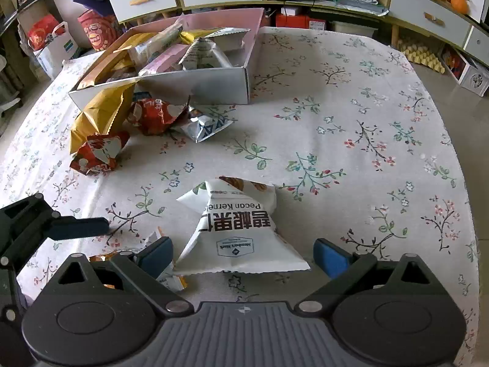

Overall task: Organize snacks
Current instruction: 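Grasp the orange-white packet with the left tool while the right tool grasps the white pecan bag, then carry the orange packet and pecan bag into the box and open both tools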

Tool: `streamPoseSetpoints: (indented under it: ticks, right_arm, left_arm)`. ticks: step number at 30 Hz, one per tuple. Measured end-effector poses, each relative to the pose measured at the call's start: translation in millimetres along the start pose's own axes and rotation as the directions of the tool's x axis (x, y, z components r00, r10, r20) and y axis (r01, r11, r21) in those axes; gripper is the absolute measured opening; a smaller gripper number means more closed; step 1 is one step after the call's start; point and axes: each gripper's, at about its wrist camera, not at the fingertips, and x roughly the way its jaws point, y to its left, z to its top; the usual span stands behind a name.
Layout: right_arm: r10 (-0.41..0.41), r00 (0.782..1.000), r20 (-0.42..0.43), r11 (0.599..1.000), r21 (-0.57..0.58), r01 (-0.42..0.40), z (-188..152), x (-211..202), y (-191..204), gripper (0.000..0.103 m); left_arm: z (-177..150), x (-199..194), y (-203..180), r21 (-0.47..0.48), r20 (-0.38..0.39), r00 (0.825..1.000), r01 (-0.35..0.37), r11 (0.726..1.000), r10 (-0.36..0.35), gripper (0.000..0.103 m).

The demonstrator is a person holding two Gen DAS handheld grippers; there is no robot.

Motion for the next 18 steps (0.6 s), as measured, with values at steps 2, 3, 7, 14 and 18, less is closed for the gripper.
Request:
streamPoseSetpoints:
  ticks: [2, 3, 7, 14, 18]
  right_arm:
    - [0.000, 1.000, 0.000, 1.000, -0.002, 0.000, -0.6, 0.1, -0.2, 0.076]
    - [-0.001, 1.000, 0.000, 1.000, -0.003, 0.001, -0.9, 0.1, 0.1, 0.076]
    - [-0.005, 1.000, 0.007, 1.000, -0.002, 0.005, -0.7, -0.7, -0.6, 0.072]
    - [-0.009, 1.000, 0.020, 1.000, -0.002, 0.009, 1.0, 0.0, 1.3, 0.063]
    - [-0.024, 0.999, 0.034, 0.999, -0.026, 0.025, 3.0, 0.4, 6.6, 0.055]
  left_arm:
    - [0.7, 1.6, -3.2, 0.015, 0.003, 1.000, -0.016, 1.000, 0.016, 0.071]
    - [1.3, 2.2, -4.7, 0.023, 0.005, 1.000, -0.022, 0.999, 0.022, 0.066]
    - [1.9, 1.9, -6.8, 0.039, 0.008, 0.999, -0.035, 0.999, 0.035, 0.053]
    - [2.4, 0.3, -5.4, 0.036, 0.006, 0.998, -0.056, 0.998, 0.056, 0.038]
    - [2.5, -2.9, -3.3, 0.030, 0.006, 0.997, -0.079, 0.996, 0.079, 0.037]
